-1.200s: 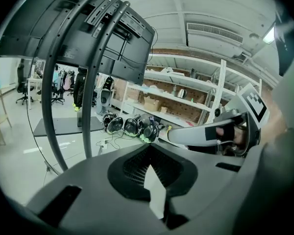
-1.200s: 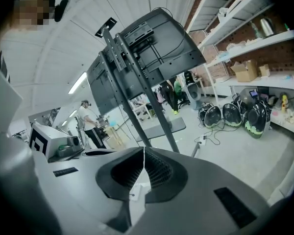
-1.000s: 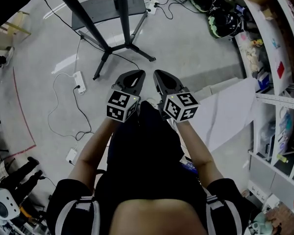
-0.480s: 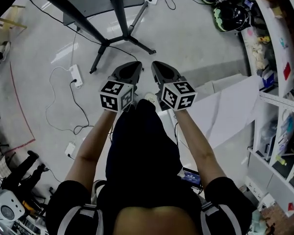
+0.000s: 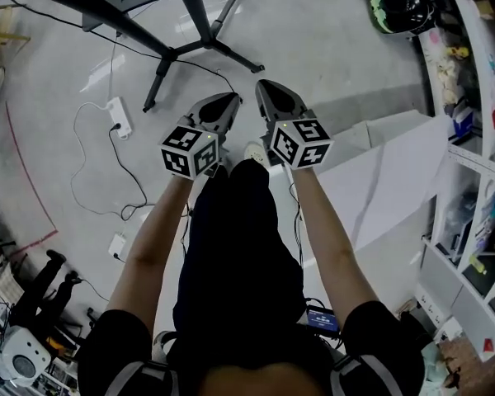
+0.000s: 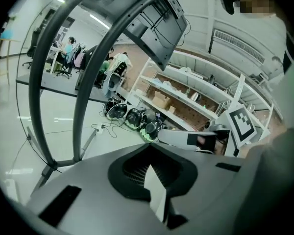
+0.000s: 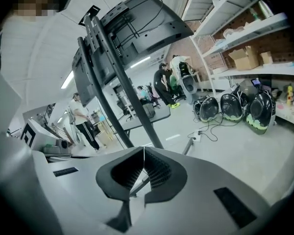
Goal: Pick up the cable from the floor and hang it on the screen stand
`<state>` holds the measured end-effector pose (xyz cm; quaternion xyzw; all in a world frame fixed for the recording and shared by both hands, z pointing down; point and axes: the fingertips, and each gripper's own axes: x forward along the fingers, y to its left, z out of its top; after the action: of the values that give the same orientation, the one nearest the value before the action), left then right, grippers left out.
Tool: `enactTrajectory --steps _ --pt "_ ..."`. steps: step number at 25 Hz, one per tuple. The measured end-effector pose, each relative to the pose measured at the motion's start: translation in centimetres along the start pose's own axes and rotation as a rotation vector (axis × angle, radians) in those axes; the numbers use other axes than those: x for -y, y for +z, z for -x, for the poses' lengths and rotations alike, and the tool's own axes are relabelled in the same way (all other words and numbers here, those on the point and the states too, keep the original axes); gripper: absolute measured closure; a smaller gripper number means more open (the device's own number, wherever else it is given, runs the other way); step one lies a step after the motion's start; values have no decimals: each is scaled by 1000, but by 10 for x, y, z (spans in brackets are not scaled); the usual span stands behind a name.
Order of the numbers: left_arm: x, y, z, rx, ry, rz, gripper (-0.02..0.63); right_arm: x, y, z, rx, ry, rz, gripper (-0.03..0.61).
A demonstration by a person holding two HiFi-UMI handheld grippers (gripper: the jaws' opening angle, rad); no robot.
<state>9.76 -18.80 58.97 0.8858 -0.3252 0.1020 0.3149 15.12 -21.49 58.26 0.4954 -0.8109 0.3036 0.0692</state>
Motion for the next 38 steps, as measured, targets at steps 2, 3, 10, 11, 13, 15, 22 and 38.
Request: enactTrajectory --steps 2,3,10,11,13,15,22,38 --pt "-16 -14 -8 1 8 7 609 10 -15 -11 1 -6 -14 555" --pt "-25 -21 -12 2 15 12 609 15 -24 -17 -2 -9 -18 555" --pt "-74 -77 -36 -18 22 0 609 44 -99 -54 -66 -21 11 555" --pt "-80 -86 -39 -22 21 -3 609 48 -110 -60 -75 -21 14 555" --pt "-91 -104 -47 -29 27 -6 609 58 -131 -70 -98 -18 25 555" --pt "-102 -123 -54 -34 41 -4 609 70 -150 -79 -120 -15 38 555" --pt "-139 -196 -74 -80 69 23 609 114 -217 -113 -197 2 74 555" --pt "-224 -332 -143 -144 52 87 609 180 -380 -187 -324 48 110 554"
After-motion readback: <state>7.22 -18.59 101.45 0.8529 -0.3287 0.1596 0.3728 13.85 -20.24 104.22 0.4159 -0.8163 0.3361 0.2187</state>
